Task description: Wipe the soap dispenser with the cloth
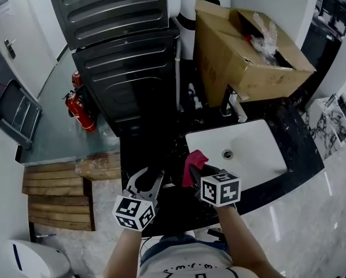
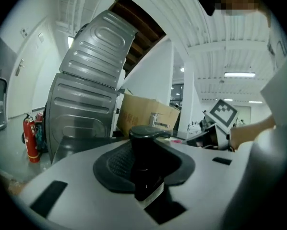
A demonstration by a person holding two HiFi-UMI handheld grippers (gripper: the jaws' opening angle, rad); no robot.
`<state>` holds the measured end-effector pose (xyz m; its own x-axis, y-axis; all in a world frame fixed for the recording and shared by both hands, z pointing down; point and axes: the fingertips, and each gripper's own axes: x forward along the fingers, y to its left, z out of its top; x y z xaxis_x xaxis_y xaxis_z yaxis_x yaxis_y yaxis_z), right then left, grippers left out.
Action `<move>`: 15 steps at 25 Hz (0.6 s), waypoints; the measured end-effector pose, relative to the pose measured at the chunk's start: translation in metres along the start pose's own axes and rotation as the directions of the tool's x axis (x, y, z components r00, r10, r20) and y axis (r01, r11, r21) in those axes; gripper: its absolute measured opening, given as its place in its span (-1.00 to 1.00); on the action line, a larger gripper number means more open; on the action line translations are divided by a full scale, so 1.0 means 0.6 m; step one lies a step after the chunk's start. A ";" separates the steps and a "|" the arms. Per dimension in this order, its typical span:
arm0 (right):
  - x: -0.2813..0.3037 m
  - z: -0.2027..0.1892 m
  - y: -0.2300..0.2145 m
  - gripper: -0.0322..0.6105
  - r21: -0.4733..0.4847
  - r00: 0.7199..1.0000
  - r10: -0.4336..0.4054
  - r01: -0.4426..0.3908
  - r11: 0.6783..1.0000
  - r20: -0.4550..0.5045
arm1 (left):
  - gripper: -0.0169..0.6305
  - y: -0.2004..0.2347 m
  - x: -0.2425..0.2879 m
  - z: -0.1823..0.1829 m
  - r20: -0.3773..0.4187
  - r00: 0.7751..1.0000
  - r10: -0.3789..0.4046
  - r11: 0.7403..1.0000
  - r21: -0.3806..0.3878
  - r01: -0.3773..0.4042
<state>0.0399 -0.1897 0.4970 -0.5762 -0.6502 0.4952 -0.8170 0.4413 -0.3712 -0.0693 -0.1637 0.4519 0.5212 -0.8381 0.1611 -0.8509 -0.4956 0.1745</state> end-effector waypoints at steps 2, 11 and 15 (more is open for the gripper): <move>-0.018 0.014 -0.012 -0.75 0.031 0.999 -0.008 0.007 1.000 0.037 | -0.60 -0.016 0.013 -0.004 -0.019 1.000 0.006 0.997 0.076 -0.005; -0.064 0.020 -0.053 -0.75 0.089 0.994 -0.062 0.054 0.995 0.090 | -0.39 -0.030 0.044 -0.005 -0.055 0.998 -0.007 0.967 0.254 0.021; -0.071 0.014 -0.054 -0.75 0.094 0.994 -0.063 0.055 0.994 0.090 | -0.61 -0.040 0.054 -0.007 -0.078 0.995 -0.061 0.962 0.262 0.079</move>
<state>0.0914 -0.1814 0.4812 -0.5188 -0.7300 0.4449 -0.8416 0.3447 -0.4158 -0.0317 -0.1777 0.4569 0.5753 -0.7861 0.2260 -0.7946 -0.6027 -0.0736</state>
